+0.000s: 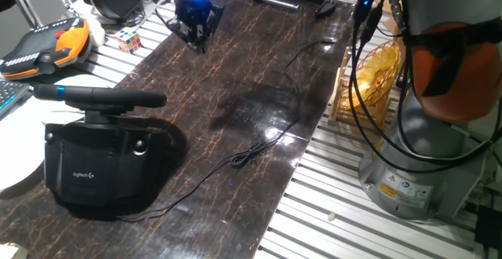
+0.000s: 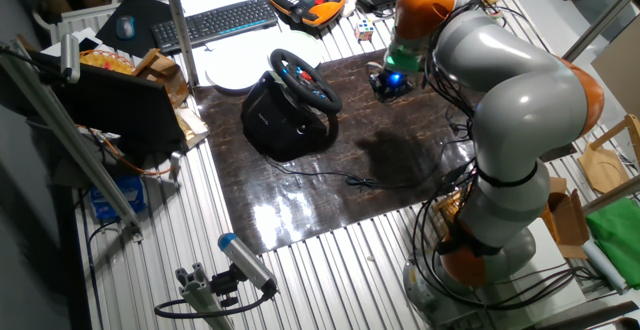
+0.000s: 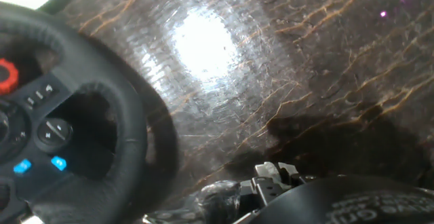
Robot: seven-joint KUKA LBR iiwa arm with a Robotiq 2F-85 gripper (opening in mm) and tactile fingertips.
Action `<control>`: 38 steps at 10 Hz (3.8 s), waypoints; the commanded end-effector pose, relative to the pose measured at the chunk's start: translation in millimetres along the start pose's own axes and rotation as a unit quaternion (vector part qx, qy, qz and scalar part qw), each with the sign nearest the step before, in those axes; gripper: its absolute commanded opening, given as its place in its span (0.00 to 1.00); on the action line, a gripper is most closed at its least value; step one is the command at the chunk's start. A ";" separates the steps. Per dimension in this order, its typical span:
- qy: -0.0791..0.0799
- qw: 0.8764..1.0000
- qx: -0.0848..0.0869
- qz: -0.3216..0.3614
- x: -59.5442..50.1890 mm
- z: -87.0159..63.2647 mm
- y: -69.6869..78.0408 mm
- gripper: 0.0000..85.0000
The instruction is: Rotate the steering wheel 90 degrees counterclockwise
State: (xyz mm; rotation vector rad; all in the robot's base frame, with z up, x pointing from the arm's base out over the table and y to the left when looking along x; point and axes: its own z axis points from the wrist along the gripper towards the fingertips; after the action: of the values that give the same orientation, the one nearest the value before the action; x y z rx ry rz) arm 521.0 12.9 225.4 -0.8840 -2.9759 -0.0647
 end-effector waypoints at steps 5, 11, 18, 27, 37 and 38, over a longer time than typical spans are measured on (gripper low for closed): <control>0.001 0.997 -0.010 0.082 -4.6 4.8 2.4 0.01; 0.021 0.989 -0.011 0.147 -7.4 6.7 2.3 0.01; 0.034 0.978 -0.013 0.203 -9.6 8.6 1.5 0.01; 0.070 0.955 -0.019 0.287 -19.6 25.9 27.9 0.01; 0.055 0.961 -0.037 0.268 -15.1 28.1 31.8 0.01; 0.065 0.959 -0.031 0.275 -15.1 28.1 31.8 0.01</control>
State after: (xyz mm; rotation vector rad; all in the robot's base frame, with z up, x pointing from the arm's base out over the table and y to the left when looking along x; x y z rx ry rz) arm 550.4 32.7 197.4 -1.6085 -2.5036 -0.1851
